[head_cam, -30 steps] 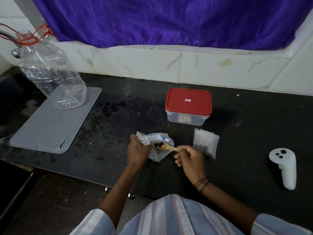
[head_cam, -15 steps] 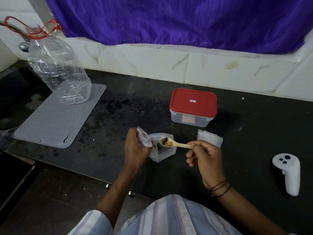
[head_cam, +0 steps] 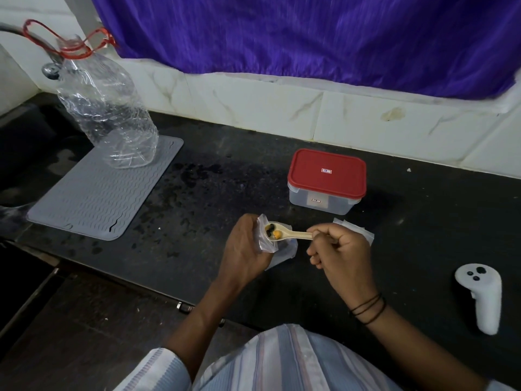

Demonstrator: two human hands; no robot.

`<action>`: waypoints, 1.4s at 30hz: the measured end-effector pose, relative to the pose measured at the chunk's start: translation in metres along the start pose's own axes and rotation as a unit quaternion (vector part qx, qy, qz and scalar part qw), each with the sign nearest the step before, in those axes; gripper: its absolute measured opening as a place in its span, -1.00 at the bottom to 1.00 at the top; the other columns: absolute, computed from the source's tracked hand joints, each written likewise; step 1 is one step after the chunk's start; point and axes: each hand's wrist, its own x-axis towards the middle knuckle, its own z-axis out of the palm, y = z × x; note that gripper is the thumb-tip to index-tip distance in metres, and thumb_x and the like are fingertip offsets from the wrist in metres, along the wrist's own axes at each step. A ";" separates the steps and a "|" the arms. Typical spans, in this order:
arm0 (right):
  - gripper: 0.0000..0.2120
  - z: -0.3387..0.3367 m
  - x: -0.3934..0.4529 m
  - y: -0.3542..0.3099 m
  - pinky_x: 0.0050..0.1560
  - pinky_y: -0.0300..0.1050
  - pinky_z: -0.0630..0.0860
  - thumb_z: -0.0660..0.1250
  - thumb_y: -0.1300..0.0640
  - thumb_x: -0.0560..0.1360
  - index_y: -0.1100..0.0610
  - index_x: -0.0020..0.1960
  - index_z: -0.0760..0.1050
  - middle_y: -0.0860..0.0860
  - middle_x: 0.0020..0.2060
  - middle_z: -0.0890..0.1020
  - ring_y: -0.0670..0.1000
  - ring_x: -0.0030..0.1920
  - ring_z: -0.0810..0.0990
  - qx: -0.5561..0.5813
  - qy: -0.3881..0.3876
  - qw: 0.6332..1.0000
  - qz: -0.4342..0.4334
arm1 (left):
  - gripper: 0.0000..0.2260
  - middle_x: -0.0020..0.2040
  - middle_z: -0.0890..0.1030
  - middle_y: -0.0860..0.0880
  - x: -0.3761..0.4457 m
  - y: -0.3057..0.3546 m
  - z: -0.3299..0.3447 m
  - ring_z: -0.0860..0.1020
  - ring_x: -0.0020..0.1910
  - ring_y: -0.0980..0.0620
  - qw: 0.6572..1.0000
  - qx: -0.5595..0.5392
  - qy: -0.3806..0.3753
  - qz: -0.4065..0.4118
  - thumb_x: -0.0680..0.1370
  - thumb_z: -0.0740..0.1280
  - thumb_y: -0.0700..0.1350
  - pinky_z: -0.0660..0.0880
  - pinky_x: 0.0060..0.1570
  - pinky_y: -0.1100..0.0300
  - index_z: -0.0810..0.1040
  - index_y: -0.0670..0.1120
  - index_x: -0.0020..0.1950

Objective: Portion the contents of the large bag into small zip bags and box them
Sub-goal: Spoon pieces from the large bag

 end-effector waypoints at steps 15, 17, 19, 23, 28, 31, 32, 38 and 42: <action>-0.72 0.004 0.007 -0.002 -0.26 -0.22 0.57 0.24 0.20 0.49 0.14 0.11 0.65 0.02 -0.15 0.70 -0.03 -0.24 0.64 -0.331 -0.157 0.832 -0.416 | -0.74 -0.13 0.54 0.08 -0.006 -0.021 0.002 0.50 -0.17 0.26 1.000 0.017 -0.017 -0.009 0.46 0.41 0.08 0.35 -0.17 0.49 0.48 -0.06 -0.02; -0.74 0.001 0.009 0.003 -0.26 -0.17 0.59 0.23 0.17 0.54 0.16 0.13 0.64 0.03 -0.13 0.70 -0.03 -0.24 0.64 -0.343 -0.156 0.816 -0.439 | -0.72 -0.12 0.56 0.05 -0.006 -0.022 0.003 0.51 -0.18 0.21 0.999 0.024 -0.024 -0.013 0.46 0.41 0.09 0.37 -0.17 0.46 0.50 -0.09 -0.02; -0.78 -0.001 0.009 0.008 -0.31 -0.13 0.56 0.29 0.18 0.56 0.16 0.13 0.64 0.03 -0.13 0.69 -0.02 -0.27 0.62 -0.360 -0.132 0.799 -0.464 | -0.75 -0.13 0.56 0.06 -0.005 -0.018 0.002 0.51 -0.18 0.23 0.999 0.020 -0.027 -0.015 0.46 0.41 0.06 0.35 -0.17 0.49 0.49 -0.06 -0.02; -0.81 -0.005 0.004 0.004 -0.32 -0.14 0.53 0.28 0.24 0.58 0.23 0.08 0.65 0.04 -0.24 0.66 -0.07 -0.31 0.57 -0.270 -0.006 0.877 -0.397 | -0.78 -0.15 0.56 0.08 -0.002 -0.015 -0.009 0.52 -0.20 0.26 0.996 0.015 0.009 -0.085 0.45 0.45 -0.03 0.34 -0.22 0.51 0.44 0.05 -0.02; -0.82 -0.010 -0.004 0.013 -0.39 -0.20 0.50 0.26 0.15 0.52 0.14 -0.07 0.64 -0.06 -0.34 0.62 -0.15 -0.39 0.51 -0.223 -0.012 0.933 -0.283 | -0.73 -0.12 0.54 0.10 0.000 -0.019 -0.024 0.53 -0.16 0.18 0.971 -0.015 0.055 -0.231 0.47 0.47 -0.01 0.36 -0.27 0.39 0.46 -0.07 0.03; -0.79 0.002 -0.011 0.032 -0.38 -0.14 0.56 0.23 0.07 0.52 0.07 -0.04 0.64 -0.07 -0.32 0.64 -0.13 -0.37 0.56 -0.286 -0.061 0.921 -0.256 | -0.69 -0.01 0.55 -0.01 -0.008 -0.029 -0.022 0.58 -0.04 0.01 0.952 -0.044 0.055 -0.296 0.47 0.48 0.02 0.51 -0.16 0.14 0.45 -0.05 0.07; -0.78 0.006 -0.011 0.038 -0.38 -0.13 0.57 0.22 0.07 0.52 0.07 -0.03 0.64 -0.06 -0.31 0.65 -0.13 -0.35 0.57 -0.284 -0.062 0.924 -0.249 | -0.64 0.03 0.55 -0.04 -0.011 -0.032 -0.020 0.58 0.01 -0.04 0.945 -0.051 0.054 -0.318 0.43 0.47 0.08 0.56 -0.08 0.03 0.45 -0.05 0.08; -0.75 0.024 -0.004 0.048 -0.30 -0.10 0.61 0.22 0.05 0.56 0.10 0.08 0.63 -0.01 -0.20 0.69 -0.07 -0.25 0.63 -0.264 -0.050 0.933 -0.241 | -0.36 0.11 0.53 -0.07 -0.014 -0.040 -0.008 0.59 0.09 -0.11 0.914 -0.079 0.058 -0.394 0.25 0.40 0.33 0.61 0.02 -0.20 0.41 -0.01 0.16; -0.72 0.033 0.004 0.046 -0.31 -0.12 0.61 0.18 0.01 0.57 0.07 0.06 0.63 -0.03 -0.24 0.68 -0.09 -0.27 0.62 -0.279 -0.049 0.932 -0.228 | -0.26 0.13 0.55 -0.11 -0.004 -0.045 -0.002 0.60 0.08 -0.13 0.902 -0.057 0.067 -0.423 0.19 0.42 0.38 0.61 0.03 -0.18 0.39 -0.05 0.18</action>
